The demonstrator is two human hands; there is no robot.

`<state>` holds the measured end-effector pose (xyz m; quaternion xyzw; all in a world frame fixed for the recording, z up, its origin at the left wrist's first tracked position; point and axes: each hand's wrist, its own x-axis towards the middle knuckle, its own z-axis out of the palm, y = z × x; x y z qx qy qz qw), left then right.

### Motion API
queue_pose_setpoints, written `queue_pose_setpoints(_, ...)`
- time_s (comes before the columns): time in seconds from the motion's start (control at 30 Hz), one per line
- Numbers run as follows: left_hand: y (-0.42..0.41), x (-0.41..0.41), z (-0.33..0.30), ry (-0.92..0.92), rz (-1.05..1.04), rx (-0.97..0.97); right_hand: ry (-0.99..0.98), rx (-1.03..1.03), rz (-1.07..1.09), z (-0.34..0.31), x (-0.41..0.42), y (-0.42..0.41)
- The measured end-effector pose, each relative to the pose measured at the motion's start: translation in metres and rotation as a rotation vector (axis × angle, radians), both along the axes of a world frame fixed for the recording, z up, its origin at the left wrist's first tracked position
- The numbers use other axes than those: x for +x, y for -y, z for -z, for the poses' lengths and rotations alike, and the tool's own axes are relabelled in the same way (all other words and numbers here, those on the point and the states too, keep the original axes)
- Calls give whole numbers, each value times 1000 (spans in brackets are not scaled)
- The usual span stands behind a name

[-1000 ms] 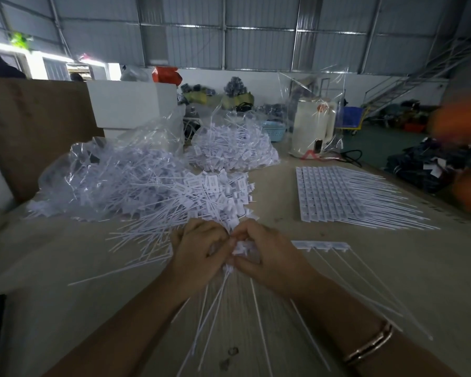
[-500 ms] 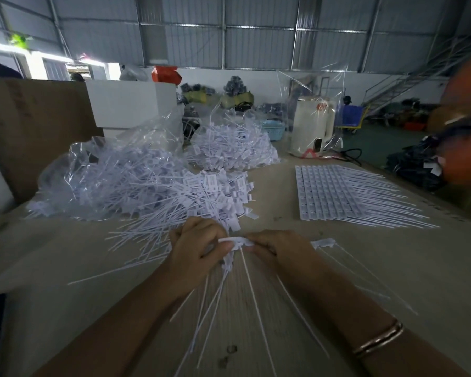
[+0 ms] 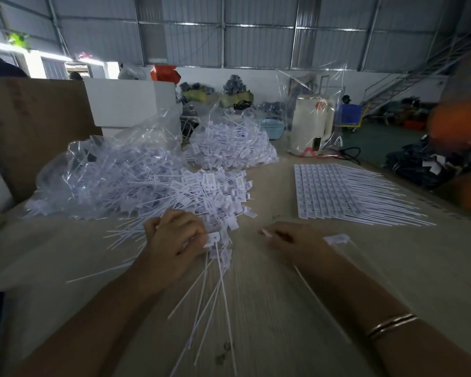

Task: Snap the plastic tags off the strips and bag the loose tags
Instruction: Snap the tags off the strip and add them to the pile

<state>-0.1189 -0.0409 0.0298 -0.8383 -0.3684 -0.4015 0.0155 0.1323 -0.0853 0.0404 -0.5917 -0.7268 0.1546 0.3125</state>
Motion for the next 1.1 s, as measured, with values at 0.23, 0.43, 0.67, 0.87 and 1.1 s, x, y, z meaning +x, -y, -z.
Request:
queue_pose_setpoints(0.23,7,27,-5,-42,-112,7,166,335,-38,5,-48,-4)
queue_pose_setpoints(0.43,4,40,0,46,28,-250,59,317,-52,2,-46,-3)
queue_pose_setpoints(0.67,1,31,1,88,11,-293,274,187,-44,1,-29,-4)
queue_pose_setpoints(0.87,5,22,-5,82,207,-31,-57,79,-92,-1,-22,-1)
queue_pose_setpoints(1.1,-5,1,-1,86,-158,-130,82,134,12,0,0,-5)
